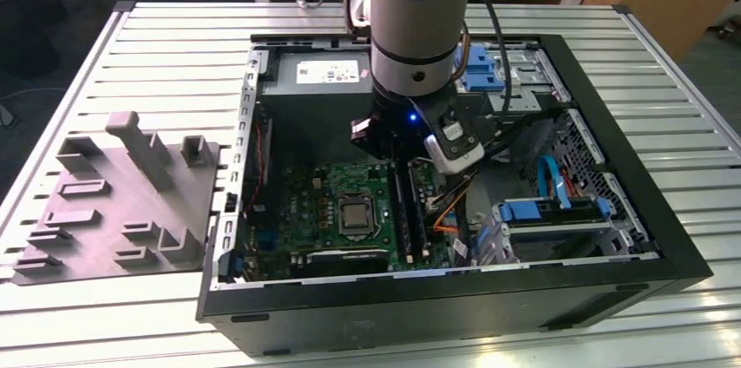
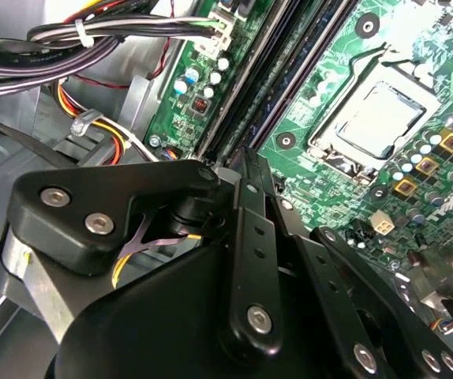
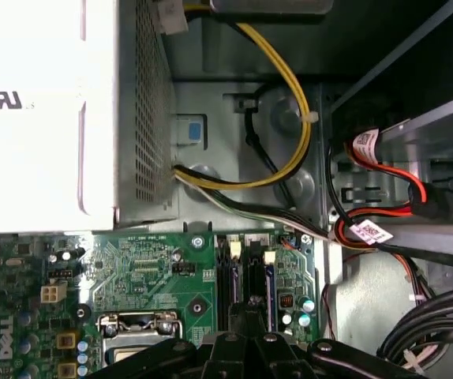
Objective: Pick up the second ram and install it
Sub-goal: 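Press down the second ram until it locks into place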
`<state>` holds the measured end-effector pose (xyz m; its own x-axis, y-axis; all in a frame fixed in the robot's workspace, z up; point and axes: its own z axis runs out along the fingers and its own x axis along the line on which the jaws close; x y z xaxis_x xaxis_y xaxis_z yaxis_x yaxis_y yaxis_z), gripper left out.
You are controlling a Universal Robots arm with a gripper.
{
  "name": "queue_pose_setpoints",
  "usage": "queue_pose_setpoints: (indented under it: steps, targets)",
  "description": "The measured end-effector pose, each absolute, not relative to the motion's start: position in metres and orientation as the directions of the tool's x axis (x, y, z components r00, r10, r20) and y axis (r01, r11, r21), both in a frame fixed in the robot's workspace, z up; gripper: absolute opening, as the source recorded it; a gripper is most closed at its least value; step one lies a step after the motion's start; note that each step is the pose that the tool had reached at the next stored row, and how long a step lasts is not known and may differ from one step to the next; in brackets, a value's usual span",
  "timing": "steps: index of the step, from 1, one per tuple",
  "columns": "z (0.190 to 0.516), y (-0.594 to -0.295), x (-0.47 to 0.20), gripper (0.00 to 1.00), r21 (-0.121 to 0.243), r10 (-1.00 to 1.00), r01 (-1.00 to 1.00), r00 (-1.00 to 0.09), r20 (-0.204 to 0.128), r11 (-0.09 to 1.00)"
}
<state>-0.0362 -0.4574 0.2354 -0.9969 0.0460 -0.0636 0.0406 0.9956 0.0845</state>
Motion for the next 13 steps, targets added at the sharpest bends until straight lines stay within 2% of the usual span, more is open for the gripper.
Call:
queue_pose_setpoints:
  steps: [13]
  targets:
    - [0.2304,-0.4480,-0.0364,0.10,0.084,0.046,0.041,-0.997,-0.064,0.996]
